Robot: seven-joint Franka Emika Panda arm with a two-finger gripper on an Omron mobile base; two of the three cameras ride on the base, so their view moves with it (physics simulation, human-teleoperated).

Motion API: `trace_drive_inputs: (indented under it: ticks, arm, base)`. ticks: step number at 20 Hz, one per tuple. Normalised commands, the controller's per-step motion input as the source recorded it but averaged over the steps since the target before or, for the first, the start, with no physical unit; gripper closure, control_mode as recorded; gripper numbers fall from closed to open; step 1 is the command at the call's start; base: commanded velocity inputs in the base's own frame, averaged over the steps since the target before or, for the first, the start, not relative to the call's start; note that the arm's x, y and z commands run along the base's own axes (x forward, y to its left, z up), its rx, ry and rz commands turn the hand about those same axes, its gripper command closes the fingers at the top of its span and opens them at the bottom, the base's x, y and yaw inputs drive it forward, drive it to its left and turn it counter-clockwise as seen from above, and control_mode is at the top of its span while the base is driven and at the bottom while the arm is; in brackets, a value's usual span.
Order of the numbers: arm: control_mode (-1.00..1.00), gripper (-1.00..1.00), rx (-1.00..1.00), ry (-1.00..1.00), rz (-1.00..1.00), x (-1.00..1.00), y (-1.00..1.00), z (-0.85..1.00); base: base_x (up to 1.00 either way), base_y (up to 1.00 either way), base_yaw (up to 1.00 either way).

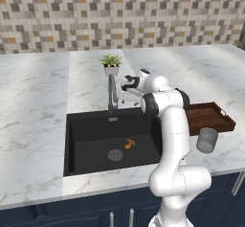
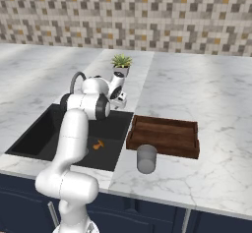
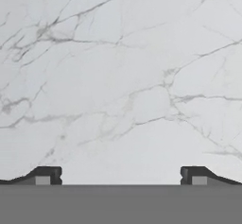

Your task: Pick up all produce items and place them in the sink. Turn on the sink faucet to wash them. Then turn the sink off and put them in the tray.

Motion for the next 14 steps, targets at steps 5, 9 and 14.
trace_drive_inputs:
  ticks: [5,9,14]
  arm:
    - [-1.0,-1.0,0.0,0.0,0.0,-0.15,0.14,0.0]
    - [-1.0,-1.0,0.0,0.0,-0.06,-0.79,-0.39,0.0]
    - [-1.0,-1.0,0.0,-0.01,-0.06,-0.98,-0.4,0.0]
  base:
    - [0.0,0.0,0.0]
    - [0.0,0.0,0.0]
    - [0.0,0.0,0.0]
